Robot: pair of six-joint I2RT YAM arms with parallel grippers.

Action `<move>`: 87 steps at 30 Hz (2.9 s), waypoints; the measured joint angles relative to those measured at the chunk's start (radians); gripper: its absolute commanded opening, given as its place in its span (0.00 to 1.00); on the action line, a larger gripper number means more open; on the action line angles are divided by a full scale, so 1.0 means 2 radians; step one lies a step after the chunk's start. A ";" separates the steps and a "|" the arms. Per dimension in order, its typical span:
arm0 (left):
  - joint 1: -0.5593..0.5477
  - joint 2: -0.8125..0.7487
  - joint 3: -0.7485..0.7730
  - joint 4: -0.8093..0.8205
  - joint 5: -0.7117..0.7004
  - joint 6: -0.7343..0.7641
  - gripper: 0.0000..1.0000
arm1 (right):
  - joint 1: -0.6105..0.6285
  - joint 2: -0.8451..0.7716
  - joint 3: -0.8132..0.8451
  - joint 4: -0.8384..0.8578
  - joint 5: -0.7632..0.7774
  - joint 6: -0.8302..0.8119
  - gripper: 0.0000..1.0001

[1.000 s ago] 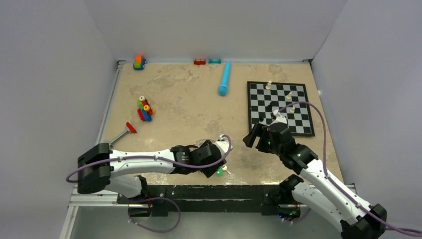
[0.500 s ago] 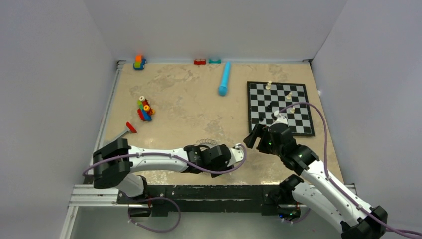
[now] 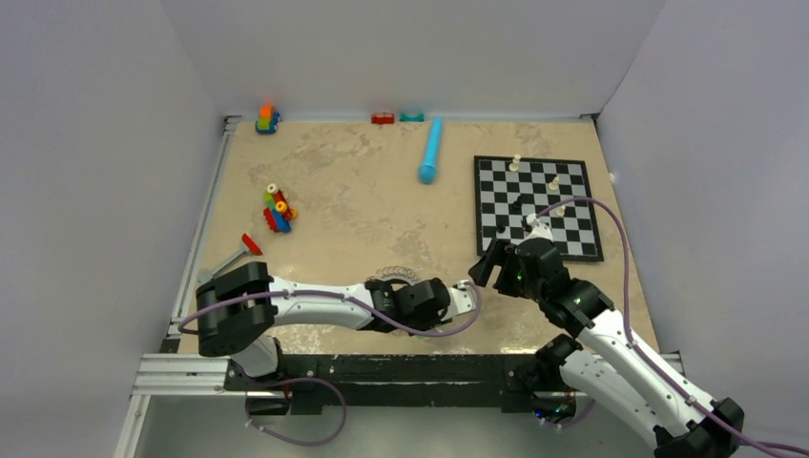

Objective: Remove the keys from the keyring

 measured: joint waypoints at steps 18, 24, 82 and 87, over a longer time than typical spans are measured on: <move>0.014 -0.009 -0.020 0.018 -0.003 0.012 0.63 | 0.000 -0.008 0.000 -0.007 0.000 0.000 0.87; 0.014 -0.031 -0.029 0.019 -0.002 0.010 0.52 | 0.000 -0.010 0.000 -0.007 0.000 0.000 0.87; 0.031 -0.173 0.027 -0.053 0.019 -0.038 0.00 | 0.000 -0.015 0.066 -0.006 -0.054 -0.020 0.86; 0.042 -0.207 0.104 -0.119 0.024 -0.058 0.00 | 0.000 -0.019 0.130 0.010 -0.107 -0.041 0.81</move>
